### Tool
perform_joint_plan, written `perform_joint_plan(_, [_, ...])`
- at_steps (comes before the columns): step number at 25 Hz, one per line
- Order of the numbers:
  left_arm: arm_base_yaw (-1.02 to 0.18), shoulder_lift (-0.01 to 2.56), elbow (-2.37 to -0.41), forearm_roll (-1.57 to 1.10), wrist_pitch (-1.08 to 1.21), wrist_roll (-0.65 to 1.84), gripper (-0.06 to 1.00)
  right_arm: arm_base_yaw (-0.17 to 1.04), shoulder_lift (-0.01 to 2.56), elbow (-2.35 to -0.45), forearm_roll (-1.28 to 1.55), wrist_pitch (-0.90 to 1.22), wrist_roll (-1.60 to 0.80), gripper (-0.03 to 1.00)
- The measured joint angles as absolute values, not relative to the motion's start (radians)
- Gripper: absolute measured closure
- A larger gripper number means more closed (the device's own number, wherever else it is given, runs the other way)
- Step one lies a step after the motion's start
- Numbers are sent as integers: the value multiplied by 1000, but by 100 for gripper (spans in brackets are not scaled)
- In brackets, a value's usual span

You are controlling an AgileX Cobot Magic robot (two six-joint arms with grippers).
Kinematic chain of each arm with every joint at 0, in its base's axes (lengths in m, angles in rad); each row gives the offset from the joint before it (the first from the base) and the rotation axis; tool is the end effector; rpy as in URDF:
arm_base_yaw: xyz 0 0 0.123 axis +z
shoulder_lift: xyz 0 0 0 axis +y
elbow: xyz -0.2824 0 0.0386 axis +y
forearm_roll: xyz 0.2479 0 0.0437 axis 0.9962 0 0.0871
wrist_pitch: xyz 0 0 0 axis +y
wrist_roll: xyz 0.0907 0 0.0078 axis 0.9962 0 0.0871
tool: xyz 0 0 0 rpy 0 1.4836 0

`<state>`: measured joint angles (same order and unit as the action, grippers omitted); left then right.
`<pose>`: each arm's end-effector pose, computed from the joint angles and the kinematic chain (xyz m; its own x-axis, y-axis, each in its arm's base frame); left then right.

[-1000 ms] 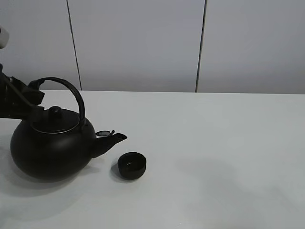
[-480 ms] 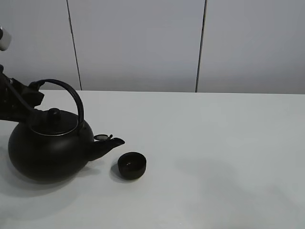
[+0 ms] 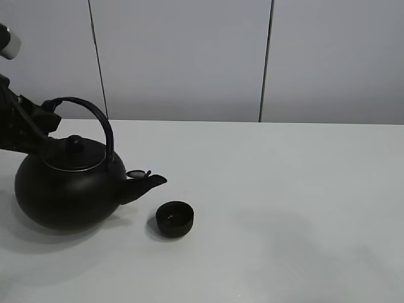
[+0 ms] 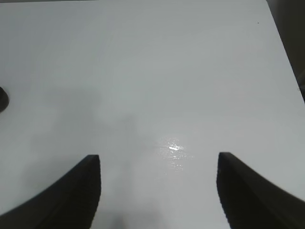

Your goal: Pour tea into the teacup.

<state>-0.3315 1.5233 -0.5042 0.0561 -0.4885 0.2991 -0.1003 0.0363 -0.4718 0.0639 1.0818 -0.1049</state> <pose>0.2587 -0.0916 0.1795 -0.2630 0.4517 -0.8525 0.4657 0.8333 0.2979 0.0030 0.0049 0.2678 -0.5295 -0.0218 -0.8480 0.0128 0.9994 -0.0337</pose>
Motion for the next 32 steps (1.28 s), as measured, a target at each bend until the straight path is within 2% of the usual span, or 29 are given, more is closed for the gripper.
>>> perform_joint_plan(32, [-331,1523,-508,56,-447,365,82,-100,36,-472,64,1082,-105,49])
